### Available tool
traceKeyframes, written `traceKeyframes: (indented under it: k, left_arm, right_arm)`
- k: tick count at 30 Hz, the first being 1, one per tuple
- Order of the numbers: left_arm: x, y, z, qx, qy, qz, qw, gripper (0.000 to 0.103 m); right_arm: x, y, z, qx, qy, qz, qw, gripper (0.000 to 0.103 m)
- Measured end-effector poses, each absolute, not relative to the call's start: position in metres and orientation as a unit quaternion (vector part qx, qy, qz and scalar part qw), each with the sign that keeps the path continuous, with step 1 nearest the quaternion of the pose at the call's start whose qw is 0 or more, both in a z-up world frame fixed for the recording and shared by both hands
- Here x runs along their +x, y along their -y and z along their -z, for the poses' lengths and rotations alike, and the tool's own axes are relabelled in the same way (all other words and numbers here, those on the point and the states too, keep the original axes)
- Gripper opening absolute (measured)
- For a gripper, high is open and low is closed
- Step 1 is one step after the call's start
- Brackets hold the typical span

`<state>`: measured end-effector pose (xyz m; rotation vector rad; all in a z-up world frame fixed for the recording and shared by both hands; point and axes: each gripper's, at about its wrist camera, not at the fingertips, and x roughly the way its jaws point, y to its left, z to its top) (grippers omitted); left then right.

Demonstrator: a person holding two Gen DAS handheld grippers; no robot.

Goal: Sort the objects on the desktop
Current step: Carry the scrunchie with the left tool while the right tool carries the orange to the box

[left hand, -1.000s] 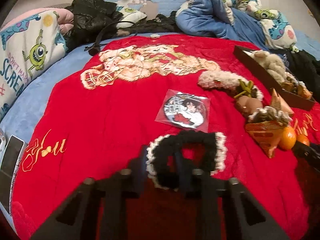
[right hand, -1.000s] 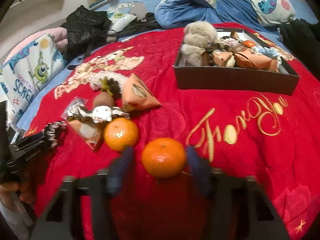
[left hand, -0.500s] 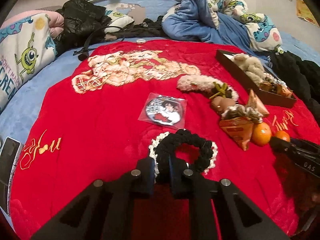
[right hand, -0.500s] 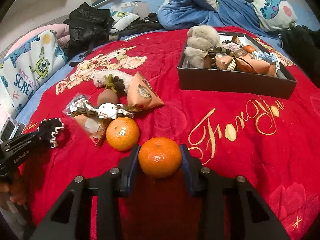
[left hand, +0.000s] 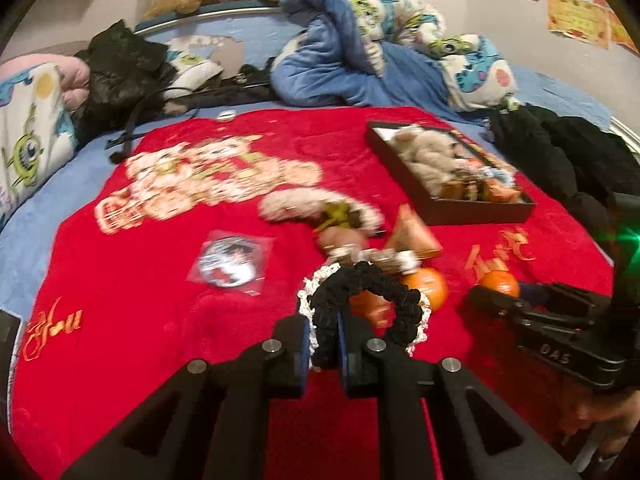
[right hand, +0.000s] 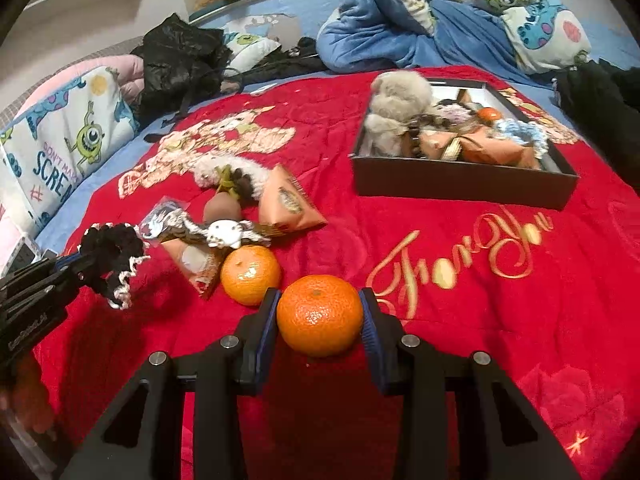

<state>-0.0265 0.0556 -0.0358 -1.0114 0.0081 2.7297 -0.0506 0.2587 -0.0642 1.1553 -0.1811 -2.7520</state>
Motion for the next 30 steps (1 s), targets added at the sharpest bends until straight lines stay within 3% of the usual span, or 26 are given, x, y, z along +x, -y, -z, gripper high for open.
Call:
traceKeyframes:
  k: [14,30]
  left_arm:
    - [-0.022,-0.129,0.034,-0.340,-0.027,-0.923,0.181,0.012]
    - [-0.024,-0.146,0.041,-0.345,-0.034,-0.917,0.199,0.012]
  right_arm:
    - [-0.022,-0.315,0.049,0.360,0.067,0.930,0.037,0.037]
    - [-0.014,-0.334,0.052,0.361,0.071,0.929,0.026,0.037]
